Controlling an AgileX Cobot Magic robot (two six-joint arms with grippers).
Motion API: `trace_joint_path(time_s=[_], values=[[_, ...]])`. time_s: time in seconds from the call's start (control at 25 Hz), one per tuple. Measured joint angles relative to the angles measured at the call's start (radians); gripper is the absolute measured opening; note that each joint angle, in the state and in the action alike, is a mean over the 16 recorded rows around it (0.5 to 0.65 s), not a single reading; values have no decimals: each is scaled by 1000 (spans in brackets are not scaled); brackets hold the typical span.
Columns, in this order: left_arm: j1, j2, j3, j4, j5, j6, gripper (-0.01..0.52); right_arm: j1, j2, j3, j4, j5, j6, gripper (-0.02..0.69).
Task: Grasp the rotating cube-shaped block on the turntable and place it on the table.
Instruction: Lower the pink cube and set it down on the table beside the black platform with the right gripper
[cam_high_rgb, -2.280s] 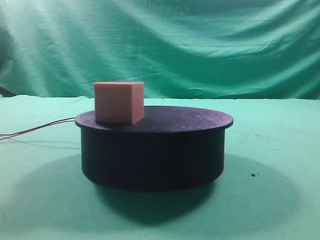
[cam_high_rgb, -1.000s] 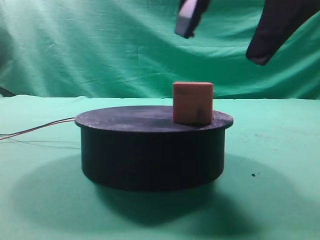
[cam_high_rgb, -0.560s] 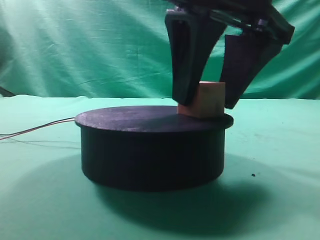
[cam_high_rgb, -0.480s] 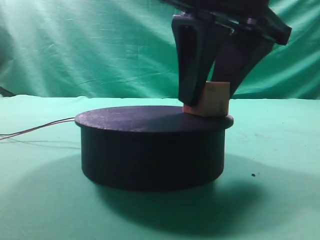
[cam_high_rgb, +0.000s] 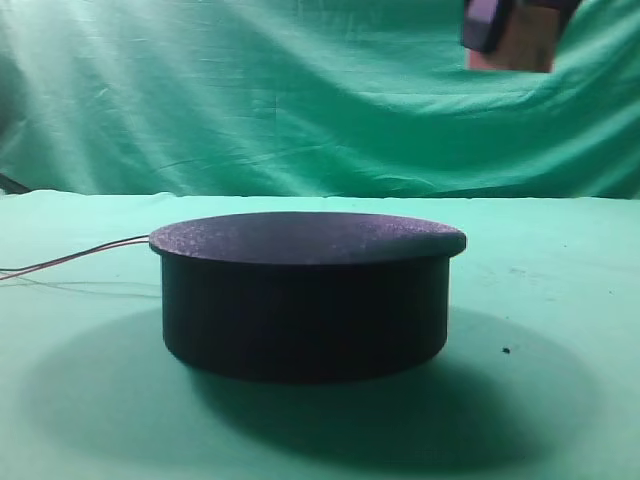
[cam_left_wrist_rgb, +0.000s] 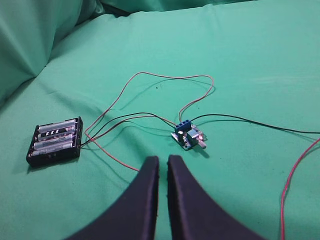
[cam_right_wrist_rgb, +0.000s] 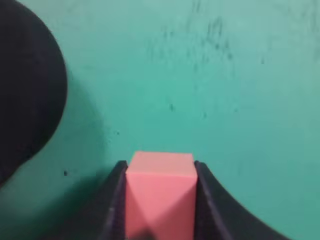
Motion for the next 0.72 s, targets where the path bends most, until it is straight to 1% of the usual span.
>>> trace_joint_path(time_s=[0.16,0.28,0.4,0.48,0.56,0.72], values=[[0,0,0,0,0,0,0,0,18,60,9,-53,13,350],[0,0,0,0,0,0,0,0,19,56,8,-47,21,408],[0,0,0,0,0,0,0,0,-3,27,-2,-7,29,433],[0,0,0,0,0,0,0,0,-34,5,-12,29,34,427],[0,0,0,0,0,0,0,0,-75,-17,-22,72,41,396],[0,0,0,0,0,0,0,0,-185,-58,-45,167,70,274]])
